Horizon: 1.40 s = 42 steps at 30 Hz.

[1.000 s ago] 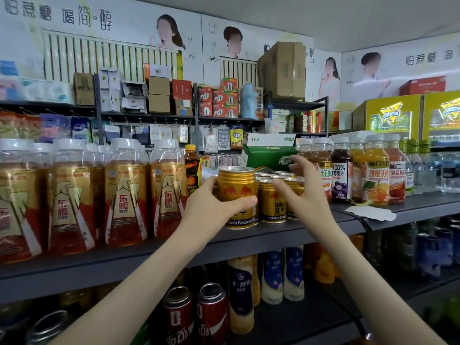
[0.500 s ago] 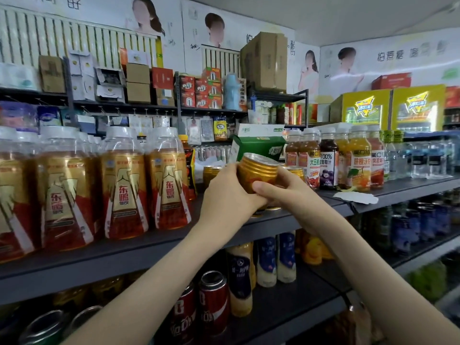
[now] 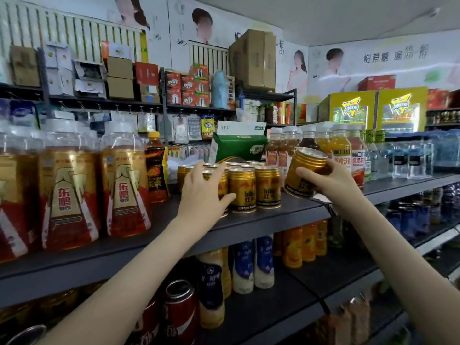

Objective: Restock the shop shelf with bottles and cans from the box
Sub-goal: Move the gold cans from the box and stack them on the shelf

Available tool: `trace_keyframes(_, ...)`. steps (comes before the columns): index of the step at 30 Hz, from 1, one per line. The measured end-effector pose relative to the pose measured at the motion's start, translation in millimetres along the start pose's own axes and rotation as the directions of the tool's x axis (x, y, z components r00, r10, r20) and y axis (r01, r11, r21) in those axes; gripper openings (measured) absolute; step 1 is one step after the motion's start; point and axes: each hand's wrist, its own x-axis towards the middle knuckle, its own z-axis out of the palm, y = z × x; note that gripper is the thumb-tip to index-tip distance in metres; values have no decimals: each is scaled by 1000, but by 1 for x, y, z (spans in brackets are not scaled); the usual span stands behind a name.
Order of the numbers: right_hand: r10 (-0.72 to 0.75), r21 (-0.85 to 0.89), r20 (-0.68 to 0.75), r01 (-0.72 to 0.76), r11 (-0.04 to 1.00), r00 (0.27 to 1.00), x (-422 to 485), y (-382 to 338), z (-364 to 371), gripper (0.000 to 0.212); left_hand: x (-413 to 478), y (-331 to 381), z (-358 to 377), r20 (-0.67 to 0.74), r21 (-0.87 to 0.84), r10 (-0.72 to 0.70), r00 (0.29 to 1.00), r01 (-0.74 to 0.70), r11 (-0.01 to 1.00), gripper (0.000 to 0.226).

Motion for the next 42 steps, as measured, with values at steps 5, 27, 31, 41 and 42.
trace_keyframes(5,41,-115,97,-29,993,994,45,45,-17,46,10,0,12,6,12,-53,999,52,999,74)
trace_keyframes(27,-226,-539,604,601,590,764,136,81,34,88,34,7,19,9,537,215,977,-186,823,81)
trace_keyframes(31,-217,-577,602,606,547,769,134,76,34,86,36,5,19,12,523,211,978,-185,832,85)
trace_keyframes(41,-261,-574,533,571,586,805,116,65,28,82,26,8,22,-58,533,211,976,-149,833,75)
trace_keyframes(42,-289,-563,501,560,607,816,112,61,27,76,22,9,22,-90,521,212,973,-135,843,73)
